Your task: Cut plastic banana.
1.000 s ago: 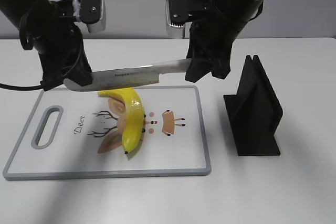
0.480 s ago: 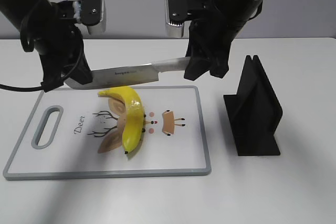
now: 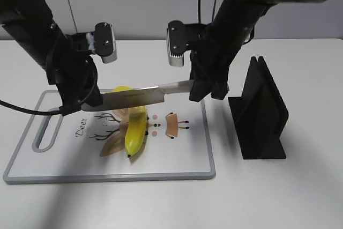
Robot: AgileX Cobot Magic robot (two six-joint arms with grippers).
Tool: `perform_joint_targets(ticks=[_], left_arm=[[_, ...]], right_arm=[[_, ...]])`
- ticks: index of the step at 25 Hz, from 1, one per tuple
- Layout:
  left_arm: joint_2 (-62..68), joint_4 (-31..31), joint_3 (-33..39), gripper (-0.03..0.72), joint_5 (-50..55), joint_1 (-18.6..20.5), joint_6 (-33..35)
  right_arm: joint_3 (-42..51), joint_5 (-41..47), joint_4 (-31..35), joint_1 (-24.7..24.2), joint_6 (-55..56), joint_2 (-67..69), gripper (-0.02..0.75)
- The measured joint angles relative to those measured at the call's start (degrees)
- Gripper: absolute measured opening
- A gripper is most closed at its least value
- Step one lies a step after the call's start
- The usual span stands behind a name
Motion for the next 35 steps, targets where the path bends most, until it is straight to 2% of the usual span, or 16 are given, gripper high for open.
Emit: perform_joint_targets(ticks=[7, 18, 27, 35], left_arm=[[4.03, -5.04, -0.61, 0.003, -1.91, 0.27, 0.56], [4.39, -5.03, -0.73, 0.004, -1.91, 0.27, 0.66], [3.78, -2.40, -0.51, 0.002, -1.78, 0.08, 0.35], [-8.40, -1.88, -0.21, 0.000, 0.28, 0.03, 0.30]], right_arm=[[-0.20, -3.38, -3.54, -0.39, -0.16, 8.16, 0.160], [-0.41, -2.98, -3.87, -0.43, 0.20, 8.48, 0.160], [0.03, -2.60, -2.74, -0.07, 0.37, 3.22, 0.160], [0.04, -1.64, -2.46, 0.01, 0.97, -5.26, 0.160]])
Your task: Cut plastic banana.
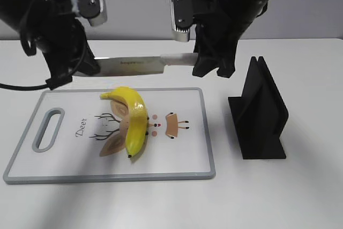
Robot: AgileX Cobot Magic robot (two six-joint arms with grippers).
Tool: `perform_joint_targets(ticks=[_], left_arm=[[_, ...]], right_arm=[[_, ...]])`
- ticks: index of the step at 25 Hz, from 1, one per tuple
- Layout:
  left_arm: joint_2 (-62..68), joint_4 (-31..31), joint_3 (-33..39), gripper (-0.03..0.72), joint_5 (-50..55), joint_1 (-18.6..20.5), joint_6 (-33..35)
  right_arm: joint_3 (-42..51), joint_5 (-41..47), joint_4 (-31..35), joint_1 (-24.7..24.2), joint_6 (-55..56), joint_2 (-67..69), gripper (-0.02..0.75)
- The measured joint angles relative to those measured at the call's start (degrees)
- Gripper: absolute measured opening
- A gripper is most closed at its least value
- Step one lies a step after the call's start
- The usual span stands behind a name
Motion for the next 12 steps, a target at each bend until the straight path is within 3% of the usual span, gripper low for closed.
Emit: perform_joint_targets(ticks=[12], left_arm=[[-5.56, 0.58, 0.13, 0.020, -1.28, 0.00, 0.23]], right_arm=[[0.00, -1.12, 1.03, 0.00, 0.15, -2.83, 0.161]])
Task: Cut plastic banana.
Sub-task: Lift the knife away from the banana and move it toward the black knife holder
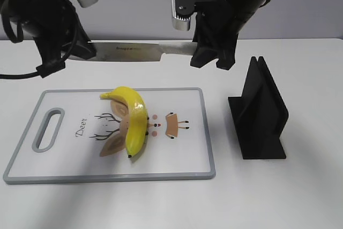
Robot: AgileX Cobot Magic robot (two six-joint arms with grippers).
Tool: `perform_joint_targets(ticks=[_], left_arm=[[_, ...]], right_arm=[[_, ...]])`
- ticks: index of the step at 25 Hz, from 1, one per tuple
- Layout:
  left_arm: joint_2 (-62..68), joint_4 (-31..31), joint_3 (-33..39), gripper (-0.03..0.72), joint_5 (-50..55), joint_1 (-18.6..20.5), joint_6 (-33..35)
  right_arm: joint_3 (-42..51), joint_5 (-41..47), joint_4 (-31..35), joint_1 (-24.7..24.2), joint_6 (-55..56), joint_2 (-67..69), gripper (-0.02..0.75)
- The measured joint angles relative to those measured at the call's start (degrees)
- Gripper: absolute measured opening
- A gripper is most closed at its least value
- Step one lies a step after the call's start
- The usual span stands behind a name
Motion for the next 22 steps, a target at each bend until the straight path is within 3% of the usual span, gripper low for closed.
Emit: perform_joint_targets(ticks=[2, 8, 10, 16, 19, 22], left_arm=[[0.00, -0.21, 0.00, 0.078, -0.36, 0.00, -0.20], [-0.04, -1.74, 0.00, 0.539, -0.58, 0.00, -0.43], [-0.04, -2.06, 0.00, 0.619, -0.90, 0.00, -0.43], [-1.82, -2.19, 0.00, 0.644, -2.35, 0.00, -2.47], [-3.96, -1.91, 0.00, 0.642, -3.74, 0.05, -8.25], [-6.09, 1.31, 0.00, 0.635, -4.31, 0.05, -19.84]], right_arm=[[0.00, 0.00, 0.11, 0.00, 0.28, 0.00, 0.161], [0.00, -0.60, 0.20, 0.00, 1.68, 0.00, 0.160], [0.00, -0.59, 0.08, 0.00, 1.87, 0.00, 0.160], [0.00, -0.62, -0.30, 0.00, 1.94, -0.26, 0.160], [0.00, -0.62, -0.41, 0.00, 2.00, -1.00, 0.158], [0.00, -0.62, -0.73, 0.00, 3.59, -1.67, 0.158]])
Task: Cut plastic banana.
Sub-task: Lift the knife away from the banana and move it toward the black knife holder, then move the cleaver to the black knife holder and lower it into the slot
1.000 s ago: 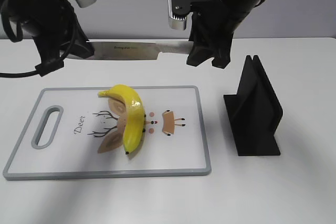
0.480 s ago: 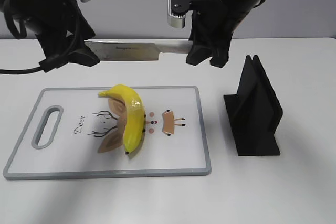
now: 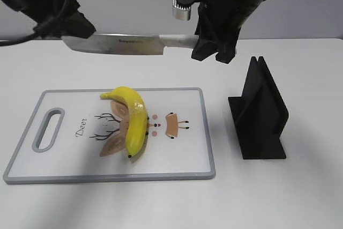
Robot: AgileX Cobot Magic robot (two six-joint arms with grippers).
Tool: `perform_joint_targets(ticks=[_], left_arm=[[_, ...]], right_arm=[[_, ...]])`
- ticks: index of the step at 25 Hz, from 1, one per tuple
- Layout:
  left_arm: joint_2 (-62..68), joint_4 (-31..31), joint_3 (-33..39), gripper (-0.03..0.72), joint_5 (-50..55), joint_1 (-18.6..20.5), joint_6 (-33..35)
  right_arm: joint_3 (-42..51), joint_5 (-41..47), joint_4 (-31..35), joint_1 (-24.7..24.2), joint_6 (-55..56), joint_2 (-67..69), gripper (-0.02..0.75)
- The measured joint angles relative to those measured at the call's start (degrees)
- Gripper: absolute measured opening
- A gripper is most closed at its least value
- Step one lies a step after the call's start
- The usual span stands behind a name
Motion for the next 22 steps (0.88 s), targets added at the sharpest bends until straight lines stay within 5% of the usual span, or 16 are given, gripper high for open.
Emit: perform_joint_targets(ticks=[8, 11, 22], left_arm=[[-5.62, 18.32, 0.00, 0.602, 10.83, 0.11, -39.57], [-6.71, 24.35, 0.00, 0.596, 19.13, 0.17, -48.54], [-8.32, 18.09, 4.83, 0.593, 25.01, 1.91, -52.64]], right_arm=[[0.00, 0.27, -6.93, 0.00, 23.74, -0.47, 0.158], [0.00, 1.55, -8.43, 0.00, 34.22, -0.47, 0.158], [0.00, 13.06, -8.50, 0.00, 62.44, -3.62, 0.158]])
